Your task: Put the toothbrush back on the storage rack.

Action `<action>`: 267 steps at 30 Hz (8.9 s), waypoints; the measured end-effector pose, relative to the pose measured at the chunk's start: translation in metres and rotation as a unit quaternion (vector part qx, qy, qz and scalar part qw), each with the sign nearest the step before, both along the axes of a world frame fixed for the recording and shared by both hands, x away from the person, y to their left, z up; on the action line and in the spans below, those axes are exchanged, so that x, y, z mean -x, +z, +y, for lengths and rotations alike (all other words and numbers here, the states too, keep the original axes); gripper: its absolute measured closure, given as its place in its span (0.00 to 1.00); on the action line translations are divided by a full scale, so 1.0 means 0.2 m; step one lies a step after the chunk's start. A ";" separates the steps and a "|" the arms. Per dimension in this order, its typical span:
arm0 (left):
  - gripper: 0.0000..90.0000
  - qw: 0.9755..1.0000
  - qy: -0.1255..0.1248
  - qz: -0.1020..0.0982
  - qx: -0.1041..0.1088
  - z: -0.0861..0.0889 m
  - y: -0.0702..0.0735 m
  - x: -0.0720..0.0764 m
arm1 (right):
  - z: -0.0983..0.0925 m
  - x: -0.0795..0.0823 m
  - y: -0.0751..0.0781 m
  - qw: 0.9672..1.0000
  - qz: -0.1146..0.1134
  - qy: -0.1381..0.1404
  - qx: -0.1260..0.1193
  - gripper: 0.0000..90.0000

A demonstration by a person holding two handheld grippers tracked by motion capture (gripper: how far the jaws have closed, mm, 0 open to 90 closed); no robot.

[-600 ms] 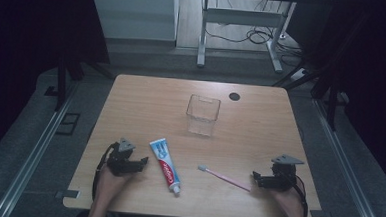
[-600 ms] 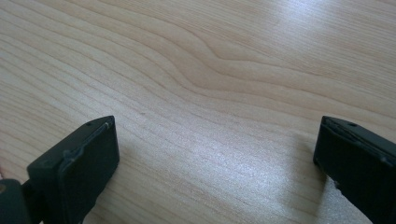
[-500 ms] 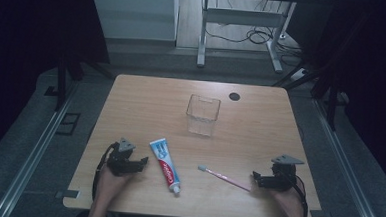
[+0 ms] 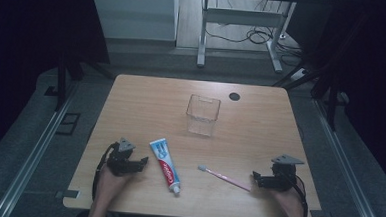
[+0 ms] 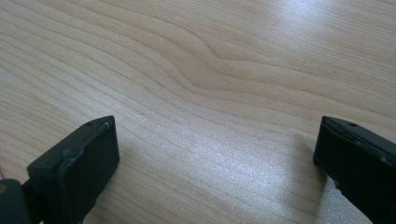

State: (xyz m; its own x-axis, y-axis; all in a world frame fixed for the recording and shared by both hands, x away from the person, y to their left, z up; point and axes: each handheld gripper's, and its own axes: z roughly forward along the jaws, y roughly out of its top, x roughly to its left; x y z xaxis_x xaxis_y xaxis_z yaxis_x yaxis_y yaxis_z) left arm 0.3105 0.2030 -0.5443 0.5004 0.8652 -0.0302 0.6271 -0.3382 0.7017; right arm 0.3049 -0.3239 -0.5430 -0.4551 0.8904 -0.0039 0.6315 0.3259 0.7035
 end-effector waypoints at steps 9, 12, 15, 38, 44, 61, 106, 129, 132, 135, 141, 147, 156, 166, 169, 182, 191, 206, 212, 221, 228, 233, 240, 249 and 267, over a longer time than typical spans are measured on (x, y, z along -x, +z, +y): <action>0.28 1.000 0.000 0.000 0.000 0.00 0.00 0.00 | 0.00 0.00 0.00 1.000 0.000 0.001 0.000 0.00; 0.28 1.000 0.000 0.000 0.000 0.00 0.00 0.00 | 0.00 0.00 0.00 1.000 -0.001 0.002 0.000 0.00; 0.28 1.000 0.000 0.000 0.000 0.00 0.00 0.00 | -0.01 0.00 0.00 1.000 0.000 0.001 -0.001 0.03; 0.28 1.000 -0.001 0.000 0.000 0.00 0.00 0.00 | 0.01 0.02 0.08 0.999 0.031 0.034 -0.016 0.33; 0.28 1.000 -0.001 0.000 0.000 0.00 0.00 0.00 | 0.03 0.02 0.11 0.997 0.041 0.054 -0.027 0.37; 0.28 1.000 -0.001 0.000 0.000 0.00 0.00 0.00 | 0.13 0.04 0.21 0.990 0.064 0.123 -0.012 0.46; 0.27 1.000 -0.003 0.001 0.000 0.00 0.00 0.00 | 0.70 -0.08 0.22 0.915 0.195 0.296 0.196 0.77; 0.26 1.000 -0.003 0.002 0.000 0.00 0.00 0.00 | 0.76 -0.13 0.24 0.910 0.221 0.287 0.204 0.87; 0.26 1.000 -0.003 0.001 -0.001 0.00 0.00 0.00 | 0.74 -0.14 0.26 0.912 0.218 0.286 0.197 0.87; 0.26 1.000 -0.003 0.001 -0.001 0.00 0.00 0.00 | 0.73 -0.14 0.29 0.917 0.213 0.284 0.184 0.87; 0.26 1.000 -0.004 0.001 -0.001 0.00 0.00 0.00 | 0.70 -0.16 0.33 0.925 0.205 0.275 0.163 0.87; 0.26 1.000 -0.003 0.001 0.000 0.00 0.00 0.00 | 0.69 -0.18 0.37 0.931 0.196 0.268 0.150 0.87; 0.26 1.000 -0.007 0.002 -0.006 0.00 0.00 0.00 | 0.68 -0.21 0.45 0.939 0.179 0.264 0.130 0.87; 0.26 1.000 -0.007 0.002 -0.005 0.00 0.00 0.00 | 0.67 -0.26 0.56 0.951 0.155 0.247 0.103 0.87; 0.26 1.000 -0.005 0.001 -0.003 0.00 0.00 0.00 | 0.67 -0.28 0.59 0.955 0.148 0.241 0.094 0.87; 0.26 1.000 -0.006 0.001 -0.003 0.00 0.00 0.00 | 0.69 -0.38 0.70 0.966 0.126 0.217 0.064 0.87; 0.26 1.000 -0.006 0.001 -0.003 0.00 0.00 0.00 | 0.71 -0.45 0.75 0.971 0.117 0.201 0.055 0.87; 0.26 1.000 -0.006 0.002 -0.003 0.00 0.00 0.00 | 0.75 -0.57 0.79 0.977 0.099 0.183 0.039 0.87; 0.26 1.000 -0.004 0.002 -0.002 0.00 0.00 0.00 | 0.79 -0.61 0.79 0.978 0.095 0.181 0.035 0.87; 0.26 1.000 -0.006 0.002 -0.003 0.00 0.00 0.00 | 0.85 -0.66 0.81 0.980 0.084 0.177 0.032 0.87; 0.26 1.000 -0.006 0.002 -0.003 0.00 0.00 0.00 | 0.88 -0.70 0.83 0.982 0.072 0.173 0.024 0.87; 0.26 1.000 -0.006 0.002 -0.004 0.00 0.00 0.00 | 0.91 -0.73 0.85 0.983 0.066 0.171 0.020 0.87; 0.26 1.000 -0.006 0.002 -0.004 0.00 0.00 0.00 | 0.94 -0.78 0.85 0.984 0.059 0.166 0.014 0.87; 0.26 1.000 -0.005 0.001 -0.003 0.00 0.00 0.00 | 0.99 -0.83 0.84 0.985 0.048 0.163 0.010 0.87; 0.26 1.000 -0.007 0.002 -0.005 0.00 0.00 0.00 | 1.01 -0.92 0.82 0.989 0.032 0.142 -0.009 0.87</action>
